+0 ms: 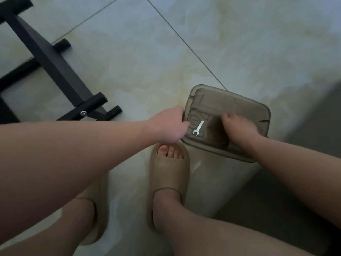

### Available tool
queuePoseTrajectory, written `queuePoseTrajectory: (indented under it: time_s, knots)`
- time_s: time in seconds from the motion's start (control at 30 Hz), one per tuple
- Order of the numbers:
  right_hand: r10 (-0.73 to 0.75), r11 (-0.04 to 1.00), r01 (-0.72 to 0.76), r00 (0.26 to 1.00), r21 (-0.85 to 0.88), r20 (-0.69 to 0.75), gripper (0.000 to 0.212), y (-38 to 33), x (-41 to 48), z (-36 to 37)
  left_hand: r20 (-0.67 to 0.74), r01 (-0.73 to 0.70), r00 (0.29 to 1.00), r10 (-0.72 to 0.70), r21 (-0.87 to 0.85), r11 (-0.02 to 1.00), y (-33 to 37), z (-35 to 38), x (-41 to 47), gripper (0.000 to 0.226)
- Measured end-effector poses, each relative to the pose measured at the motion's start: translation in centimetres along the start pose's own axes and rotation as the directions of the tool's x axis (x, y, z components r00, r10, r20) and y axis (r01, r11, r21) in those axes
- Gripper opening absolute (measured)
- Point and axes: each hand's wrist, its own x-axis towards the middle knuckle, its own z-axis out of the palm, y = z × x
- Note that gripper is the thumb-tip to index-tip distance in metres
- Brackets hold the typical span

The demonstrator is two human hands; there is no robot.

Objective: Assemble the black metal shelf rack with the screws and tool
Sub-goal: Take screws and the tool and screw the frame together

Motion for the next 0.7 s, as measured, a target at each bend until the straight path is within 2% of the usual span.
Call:
queuePoseTrajectory:
  time_s: [0.1,0.2,0.27,0.5,0.6,0.67,0.7]
  knots:
    - [-0.017,0.996,0.017,1.000,-0.093,0.007,0.030,-0.1,-0.1,-0.1,-0.008,-0.015,1.000,0.015,-0.008,1.000,-0.1,-0.2,0.0,0.013]
    - [-0.048,0.977,0.036,0.997,-0.211,-0.054,0.036,-0.1,-0.2,-0.1,-0.017,-0.006,1.000,0.006,-0.030,1.000,-0.4,-0.3,0.0,0.020]
    - [-0.053,0.959,0.032,0.996,-0.282,-0.065,0.032,-0.3,-0.1,-0.2,-0.018,-0.009,1.000,0.008,-0.037,0.999,-0.4,-0.3,-0.1,0.022]
    - [-0.055,0.948,0.047,0.998,-0.314,-0.016,0.030,-0.2,1.2,-0.5,-0.030,-0.005,1.000,0.004,-0.033,0.999,-0.2,-0.4,0.0,0.028]
    - [-0.062,0.967,0.059,0.998,-0.246,-0.002,0.029,0.0,1.0,-0.6,-0.029,-0.013,1.000,0.012,-0.042,0.999,-0.3,-0.3,-0.1,0.025]
    - [-0.056,0.994,0.052,0.998,-0.100,-0.036,0.027,0.0,0.7,-1.2,-0.019,-0.020,1.000,0.019,-0.048,0.999,-0.3,-0.4,-0.3,0.018]
    - [-0.049,0.999,0.050,0.996,0.005,-0.071,0.024,0.0,0.4,-1.7,-0.018,-0.016,1.000,0.015,-0.058,0.998,-0.3,-0.6,-0.5,0.022]
